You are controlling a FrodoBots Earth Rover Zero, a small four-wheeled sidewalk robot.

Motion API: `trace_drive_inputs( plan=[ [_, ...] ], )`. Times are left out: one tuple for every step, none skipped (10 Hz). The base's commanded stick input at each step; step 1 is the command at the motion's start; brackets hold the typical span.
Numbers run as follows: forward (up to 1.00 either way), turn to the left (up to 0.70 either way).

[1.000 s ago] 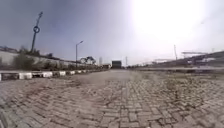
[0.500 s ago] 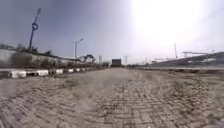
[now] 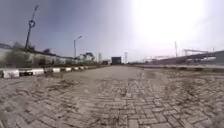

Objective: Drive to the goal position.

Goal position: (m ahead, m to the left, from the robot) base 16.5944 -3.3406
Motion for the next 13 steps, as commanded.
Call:
trace_drive_inputs(
  plan=[
    [1.00, 0.00],
    [1.00, 0.00],
    [1.00, 0.00],
    [1.00, 0.00],
    [1.00, 0.00],
    [1.00, 0.00],
    [1.00, 0.00],
    [1.00, 0.00],
    [1.00, 0.00],
    [1.00, 0.00],
    [1.00, 0.00],
    [1.00, 0.00],
    [1.00, 0.00]
  ],
)
